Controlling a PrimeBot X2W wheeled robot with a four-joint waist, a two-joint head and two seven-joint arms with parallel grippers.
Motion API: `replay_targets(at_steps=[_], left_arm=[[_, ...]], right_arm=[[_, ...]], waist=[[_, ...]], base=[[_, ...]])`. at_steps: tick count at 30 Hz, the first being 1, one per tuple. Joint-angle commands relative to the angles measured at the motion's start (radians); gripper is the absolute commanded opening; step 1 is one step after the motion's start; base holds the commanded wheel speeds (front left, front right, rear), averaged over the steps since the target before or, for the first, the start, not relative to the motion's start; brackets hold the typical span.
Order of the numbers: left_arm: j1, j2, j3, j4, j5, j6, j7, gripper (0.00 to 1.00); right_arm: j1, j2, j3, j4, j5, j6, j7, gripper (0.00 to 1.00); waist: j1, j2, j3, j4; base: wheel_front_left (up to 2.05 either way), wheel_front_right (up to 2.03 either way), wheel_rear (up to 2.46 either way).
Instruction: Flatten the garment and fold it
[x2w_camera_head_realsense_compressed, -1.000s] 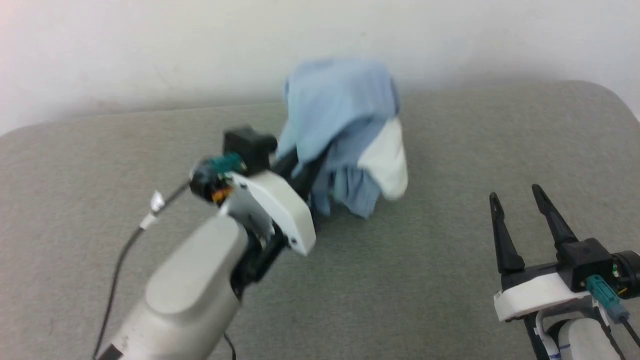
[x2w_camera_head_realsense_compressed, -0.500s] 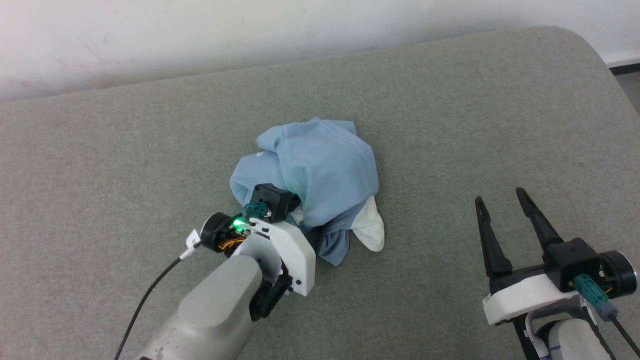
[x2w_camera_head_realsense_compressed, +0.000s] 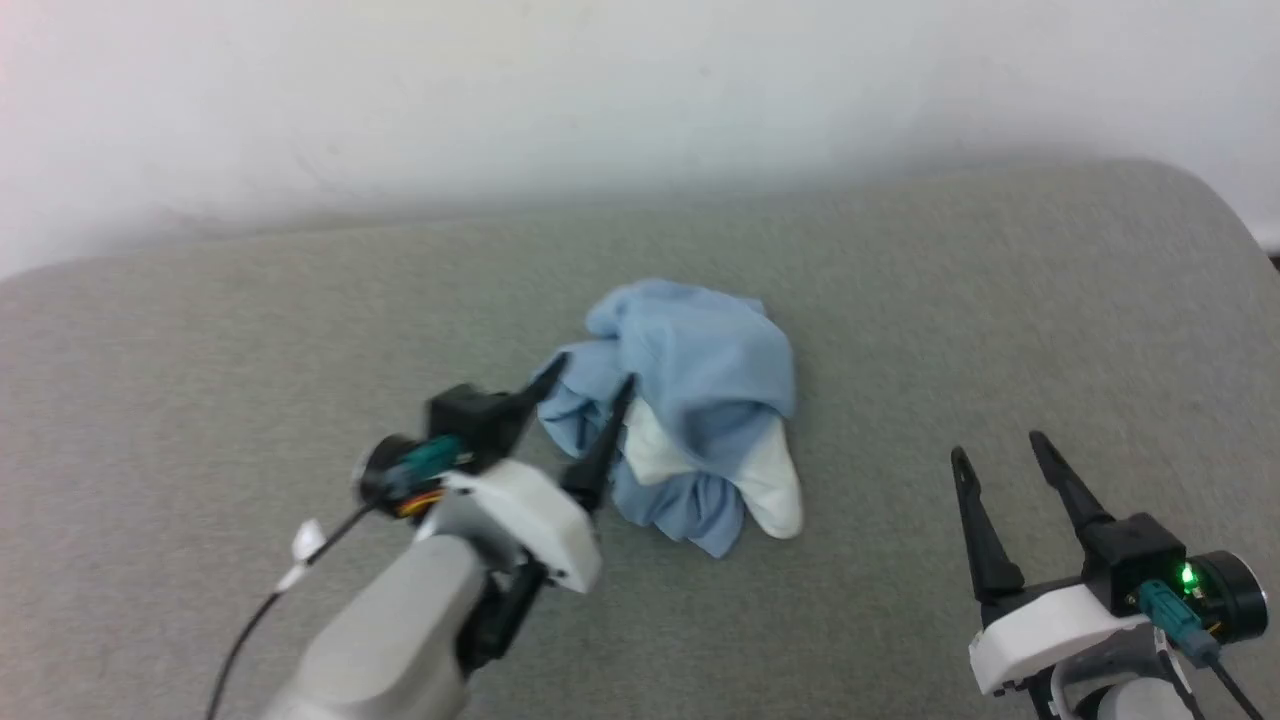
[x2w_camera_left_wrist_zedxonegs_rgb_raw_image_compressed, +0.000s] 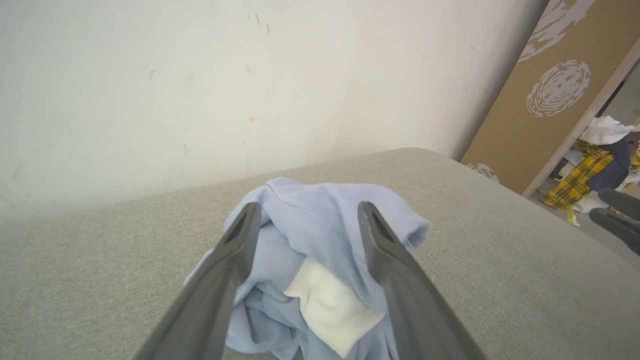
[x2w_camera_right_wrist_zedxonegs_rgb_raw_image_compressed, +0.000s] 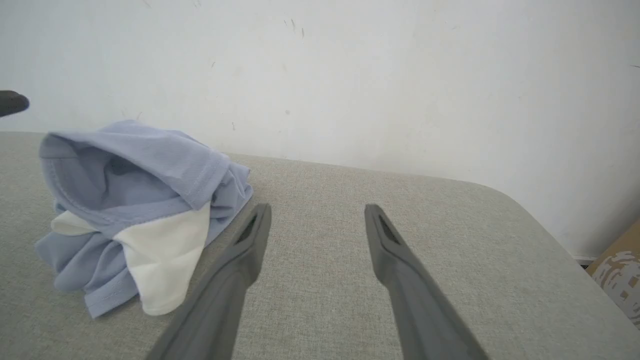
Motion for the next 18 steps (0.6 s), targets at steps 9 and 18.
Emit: replay_targets(at_steps=[9, 18], left_arm=[[0.263, 0.157, 0.256, -0.289, -0.01, 0.165, -0.016, 1.0], [0.505, 0.122, 0.379, -0.433, 0.127, 0.212, -0.016, 1.0]], right_arm=[[0.047, 0.003, 0.011, -0.013, 0.015, -0.002, 0.005, 1.0], [0.074, 0.003, 0.028, -0.016, 0.043, -0.002, 0.001, 1.0]], waist=[[0.0001, -0.0001, -0.16, 0.144], [0.0001, -0.0001, -0.169, 0.146]], base=[[0.0, 0.0, 0.0], [0.0, 0.0, 0.0]])
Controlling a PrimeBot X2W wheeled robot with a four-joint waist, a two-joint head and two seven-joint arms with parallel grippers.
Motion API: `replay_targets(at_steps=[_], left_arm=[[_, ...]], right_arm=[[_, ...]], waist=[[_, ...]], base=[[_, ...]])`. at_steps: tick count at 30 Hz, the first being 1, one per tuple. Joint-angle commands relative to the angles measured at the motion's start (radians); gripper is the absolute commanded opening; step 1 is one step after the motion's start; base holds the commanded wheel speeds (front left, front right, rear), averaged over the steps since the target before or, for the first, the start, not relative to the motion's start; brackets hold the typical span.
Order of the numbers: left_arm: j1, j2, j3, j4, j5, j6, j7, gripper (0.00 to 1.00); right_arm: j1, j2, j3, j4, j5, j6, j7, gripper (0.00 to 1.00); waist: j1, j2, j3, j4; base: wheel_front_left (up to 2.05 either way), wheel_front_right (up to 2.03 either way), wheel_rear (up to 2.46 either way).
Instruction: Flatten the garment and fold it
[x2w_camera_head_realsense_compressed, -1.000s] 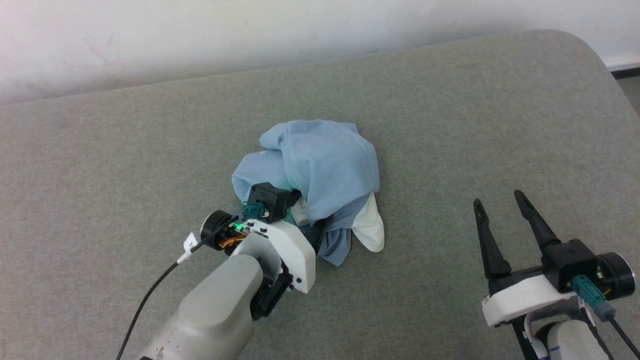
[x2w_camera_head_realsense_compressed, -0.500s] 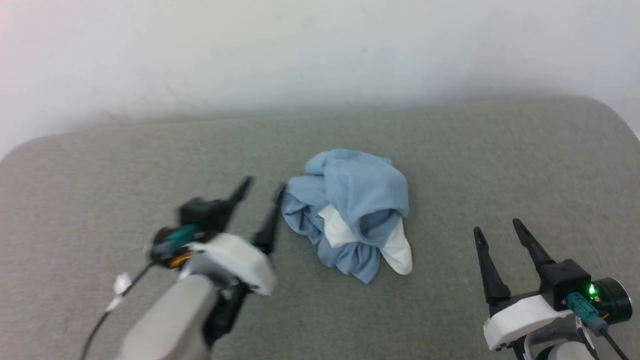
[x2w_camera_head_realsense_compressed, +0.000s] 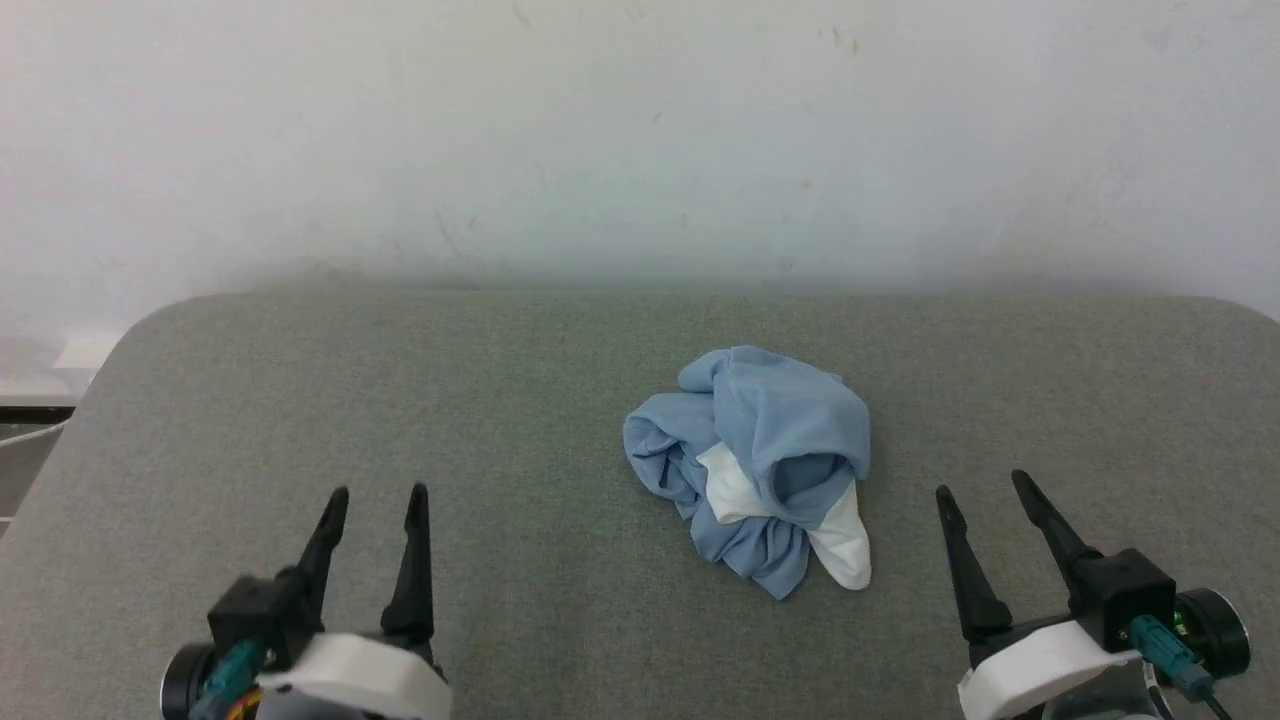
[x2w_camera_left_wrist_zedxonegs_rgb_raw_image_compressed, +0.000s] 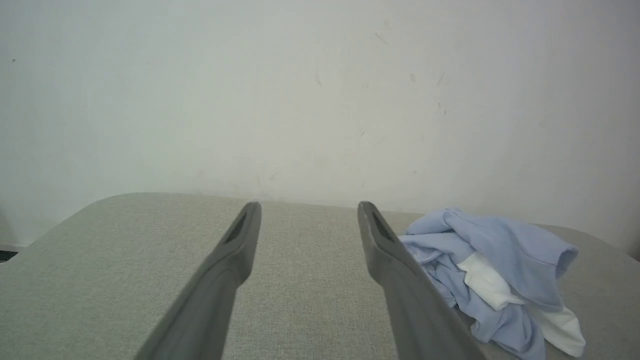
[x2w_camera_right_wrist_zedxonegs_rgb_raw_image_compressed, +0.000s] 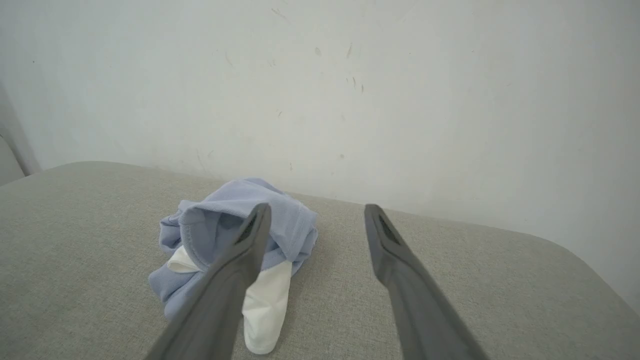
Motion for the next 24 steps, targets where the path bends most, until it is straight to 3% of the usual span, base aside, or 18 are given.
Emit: replay_targets(at_steps=[1, 7, 17, 20, 24], left_arm=[[0.035, -0.015, 0.02, -0.016, 0.027, 0.007, -0.005, 1.0], [0.123, -0.082, 0.076, -0.016, 0.094, -0.035, -0.005, 1.0], [0.104, -0.158, 0.121, 0.023, 0.165, -0.117, -0.005, 1.0], [0.09, -0.176, 0.128, 0.036, 0.182, -0.134, -0.005, 1.0], [0.073, -0.201, 0.134, 0.058, 0.197, -0.154, -0.005, 1.0]], right_arm=[[0.012, 0.003, 0.001, -0.004, 0.01, -0.002, -0.005, 1.0], [0.016, 0.003, 0.007, 0.005, 0.02, -0.002, -0.007, 1.0], [-0.008, 0.002, -0.005, -0.005, 0.006, -0.002, 0.031, 1.0], [-0.044, -0.029, 0.015, -0.013, 0.031, -0.002, 0.114, 1.0], [-0.121, -0.139, 0.109, -0.016, 0.07, -0.002, 0.309, 1.0]], waist=[[0.0002, 0.0, -0.002, 0.003], [0.0002, 0.0, 0.01, 0.007], [0.0002, 0.0, 0.052, 0.043], [0.0002, 0.0, 0.072, 0.063], [0.0002, 0.0, 0.104, 0.093]], base=[[0.0, 0.0, 0.0], [0.0, 0.0, 0.0], [0.0, 0.0, 0.0], [0.0, 0.0, 0.0], [0.0, 0.0, 0.0]])
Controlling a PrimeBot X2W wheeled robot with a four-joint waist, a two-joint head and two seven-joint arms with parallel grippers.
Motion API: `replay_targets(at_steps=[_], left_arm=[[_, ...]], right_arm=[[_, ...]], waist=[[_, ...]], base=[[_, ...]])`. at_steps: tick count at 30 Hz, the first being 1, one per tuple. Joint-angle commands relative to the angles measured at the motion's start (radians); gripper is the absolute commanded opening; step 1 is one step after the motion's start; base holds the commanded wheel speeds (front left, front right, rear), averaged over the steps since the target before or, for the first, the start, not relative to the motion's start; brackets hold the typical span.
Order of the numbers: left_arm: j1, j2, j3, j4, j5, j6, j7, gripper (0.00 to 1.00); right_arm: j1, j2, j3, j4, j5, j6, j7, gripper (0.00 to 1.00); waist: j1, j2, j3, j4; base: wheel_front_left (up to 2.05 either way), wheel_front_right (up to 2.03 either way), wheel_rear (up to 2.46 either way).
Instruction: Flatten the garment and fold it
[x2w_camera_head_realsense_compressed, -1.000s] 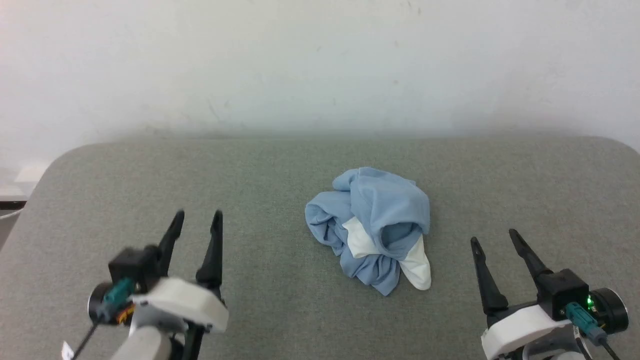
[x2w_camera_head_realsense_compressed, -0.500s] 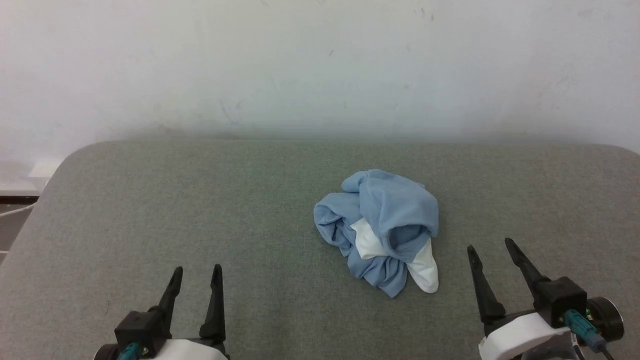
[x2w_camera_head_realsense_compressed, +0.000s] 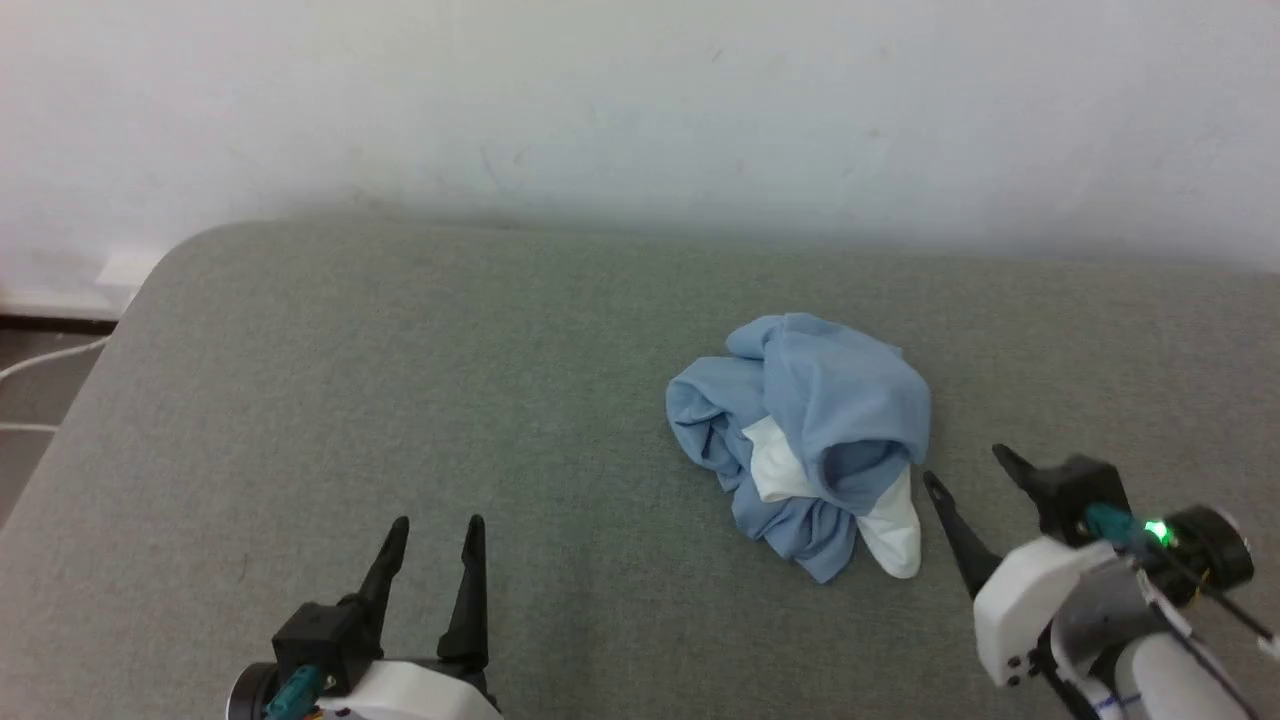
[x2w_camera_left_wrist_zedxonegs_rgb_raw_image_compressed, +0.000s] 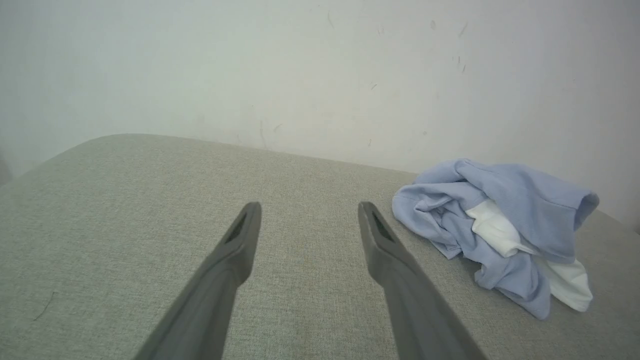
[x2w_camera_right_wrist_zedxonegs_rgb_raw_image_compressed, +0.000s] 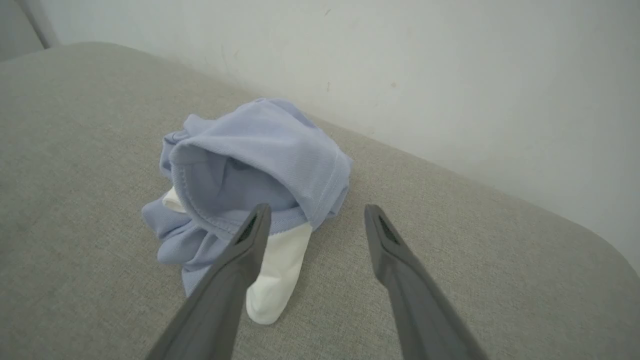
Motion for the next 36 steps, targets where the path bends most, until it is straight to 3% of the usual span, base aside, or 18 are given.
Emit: replay_targets(at_steps=[1, 7, 13, 20, 21, 22, 23, 30, 36], left_arm=[[-0.021, -0.012, 0.006, 0.009, 0.013, -0.01, -0.005, 1.0], [-0.047, -0.049, 0.016, 0.039, 0.036, -0.035, -0.005, 1.0], [-0.062, -0.073, 0.03, 0.056, 0.057, -0.057, -0.005, 1.0], [-0.075, -0.091, 0.048, 0.064, 0.081, -0.075, -0.005, 1.0], [-0.078, -0.093, 0.05, 0.065, 0.084, -0.077, -0.005, 1.0], [-0.081, -0.095, 0.051, 0.067, 0.088, -0.079, -0.005, 1.0], [-0.084, -0.097, 0.051, 0.07, 0.091, -0.081, -0.005, 1.0], [-0.089, -0.107, 0.069, 0.078, 0.105, -0.091, -0.005, 1.0], [-0.073, -0.11, 0.096, 0.076, 0.115, -0.101, -0.005, 1.0]], right_arm=[[-0.049, -0.047, 0.039, -0.003, 0.024, -0.002, 0.068, 1.0], [-0.19, -0.197, 0.18, 0.027, 0.089, -0.002, 0.28, 1.0], [-0.281, -0.264, 0.278, 0.104, 0.172, -0.002, 0.398, 1.0], [-0.36, -0.3, 0.349, 0.18, 0.254, -0.002, 0.467, 1.0], [-0.371, -0.305, 0.357, 0.188, 0.265, -0.002, 0.471, 0.9], [-0.381, -0.311, 0.366, 0.194, 0.271, -0.002, 0.471, 0.31], [-0.391, -0.316, 0.376, 0.198, 0.274, -0.002, 0.466, 0.0], [-0.401, -0.316, 0.368, 0.206, 0.278, -0.002, 0.395, 0.0], [-0.3, -0.318, 0.247, 0.134, 0.262, -0.002, 0.384, 0.0]], waist=[[0.0, 0.0, 0.036, 0.036], [0.0, 0.0, 0.071, 0.094], [0.0, 0.0, 0.1, 0.144], [0.0, 0.0, 0.136, 0.163], [0.0, 0.0, 0.141, 0.162], [0.0, 0.0, 0.144, 0.161], [0.0, 0.0, 0.146, 0.159], [0.0, 0.0, 0.129, 0.11], [0.0, 0.0, 0.096, 0.029]], base=[[0.0, 0.0, 0.0], [0.0, 0.0, 0.0], [0.0, 0.0, 0.0], [0.0, 0.0, 0.0], [0.0, 0.0, 0.0], [0.0, 0.0, 0.0], [0.0, 0.0, 0.0], [0.0, 0.0, 0.0], [0.0, 0.0, 0.0]])
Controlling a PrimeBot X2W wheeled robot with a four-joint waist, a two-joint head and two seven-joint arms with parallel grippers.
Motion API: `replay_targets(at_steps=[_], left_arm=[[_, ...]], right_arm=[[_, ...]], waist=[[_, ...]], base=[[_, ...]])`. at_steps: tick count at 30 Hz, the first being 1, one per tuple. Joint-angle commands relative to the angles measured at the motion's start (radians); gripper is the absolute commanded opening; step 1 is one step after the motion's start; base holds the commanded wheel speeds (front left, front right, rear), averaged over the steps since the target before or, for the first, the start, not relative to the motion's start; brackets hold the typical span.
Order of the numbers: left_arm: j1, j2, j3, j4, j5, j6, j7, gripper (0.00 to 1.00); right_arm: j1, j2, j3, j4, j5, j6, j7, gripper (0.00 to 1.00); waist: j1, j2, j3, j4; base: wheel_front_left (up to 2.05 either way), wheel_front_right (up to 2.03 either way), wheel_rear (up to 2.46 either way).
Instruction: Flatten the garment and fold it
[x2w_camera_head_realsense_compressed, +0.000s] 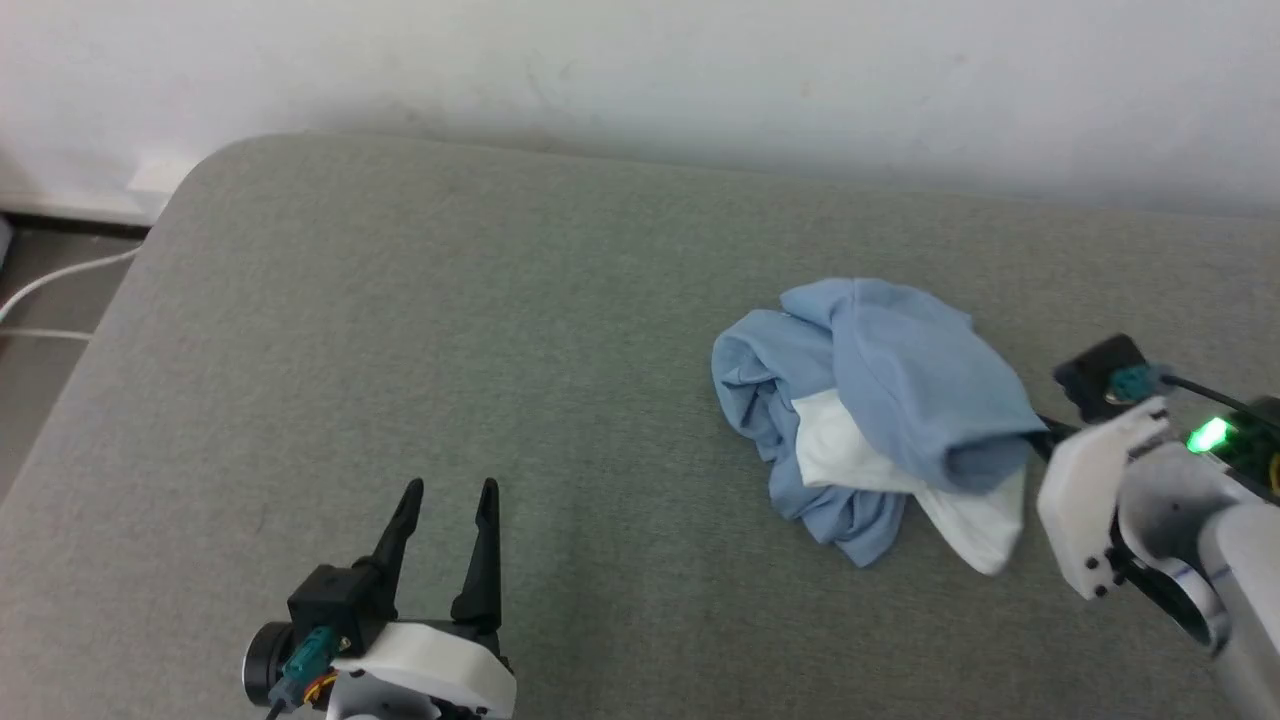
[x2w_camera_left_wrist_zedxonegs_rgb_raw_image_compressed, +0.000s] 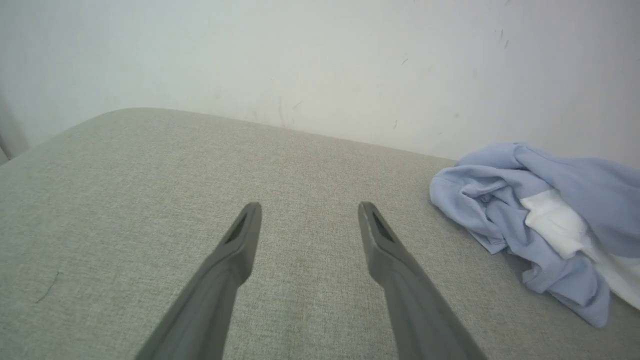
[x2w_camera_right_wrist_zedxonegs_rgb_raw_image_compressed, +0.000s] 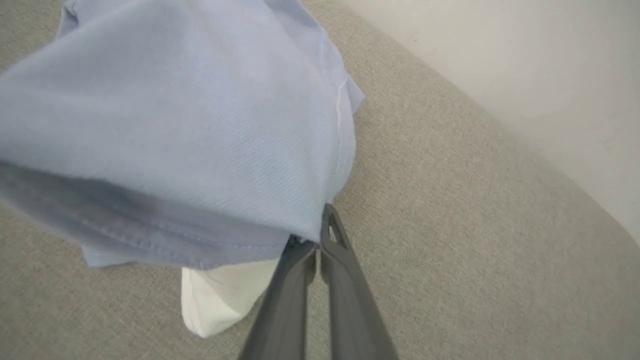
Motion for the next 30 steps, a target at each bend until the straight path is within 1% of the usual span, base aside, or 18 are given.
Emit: replay_targets(at_steps=[1, 6, 9, 11, 13, 14, 15, 18, 23, 27, 29, 30], left_arm=[[0.006, -0.004, 0.01, -0.001, 0.012, -0.008, -0.005, 1.0], [0.005, -0.008, 0.019, -0.007, 0.018, -0.016, -0.005, 1.0], [0.001, -0.01, 0.02, -0.007, 0.017, -0.022, -0.005, 1.0], [-0.004, -0.011, 0.021, -0.004, 0.019, -0.024, -0.005, 1.0], [-0.005, -0.012, 0.022, -0.004, 0.019, -0.025, -0.005, 1.0], [-0.006, -0.012, 0.021, -0.003, 0.02, -0.027, -0.005, 1.0], [-0.007, -0.013, 0.02, -0.001, 0.022, -0.028, -0.005, 1.0], [-0.009, -0.014, 0.02, 0.003, 0.024, -0.032, -0.005, 1.0], [-0.007, -0.015, 0.013, 0.005, 0.007, -0.041, -0.005, 1.0], [-0.013, -0.016, -0.013, 0.02, -0.023, -0.052, -0.004, 1.0], [-0.024, -0.017, -0.035, 0.032, -0.042, -0.059, 0.01, 1.0], [-0.032, -0.017, -0.047, 0.038, -0.052, -0.063, 0.028, 1.0]], right_arm=[[0.064, -0.004, -0.056, -0.032, -0.01, -0.001, 0.008, 0.0], [0.217, -0.011, -0.231, -0.115, -0.043, -0.001, 0.065, 0.0], [0.302, -0.004, -0.33, -0.133, -0.085, -0.001, 0.097, 0.0], [0.344, 0.013, -0.37, -0.131, -0.104, -0.001, 0.109, 0.0], [0.358, 0.024, -0.377, -0.128, -0.108, -0.001, 0.109, 0.0], [0.366, 0.032, -0.38, -0.129, -0.115, -0.001, 0.097, 0.11], [0.369, 0.044, -0.387, -0.127, -0.121, -0.001, 0.081, 1.0], [0.364, 0.075, -0.39, -0.141, -0.133, -0.001, 0.02, 1.0], [0.345, 0.126, -0.4, -0.227, -0.136, -0.001, -0.122, 1.0], [0.356, 0.208, -0.431, -0.301, -0.113, -0.001, -0.262, 1.0], [0.375, 0.237, -0.433, -0.326, -0.132, -0.001, -0.329, 1.0], [0.384, 0.262, -0.445, -0.333, -0.138, -0.001, -0.362, 1.0]], waist=[[0.0, -0.0001, -0.032, -0.067], [0.0, -0.0001, -0.039, -0.127], [0.0, -0.0001, -0.038, -0.152], [0.0, -0.0001, -0.038, -0.163], [0.0, -0.0001, -0.039, -0.168], [0.0, -0.0001, -0.039, -0.17], [0.0, -0.0001, -0.04, -0.173], [0.0, -0.0001, -0.046, -0.181], [0.0, -0.0001, -0.059, -0.194], [0.0, -0.0001, -0.063, -0.204], [0.0, -0.0001, -0.06, -0.211], [0.0, -0.0001, -0.056, -0.215]], base=[[0.0, 0.0, 0.0], [0.0, 0.0, 0.0], [0.0, 0.0, 0.0], [0.0, 0.0, 0.0], [0.0, 0.0, 0.0], [0.0, 0.0, 0.0], [0.0, 0.0, 0.0], [0.0, 0.0, 0.0], [0.0, 0.0, 0.0], [0.0, 0.0, 0.0], [0.0, 0.0, 0.0], [0.0, 0.0, 0.0]])
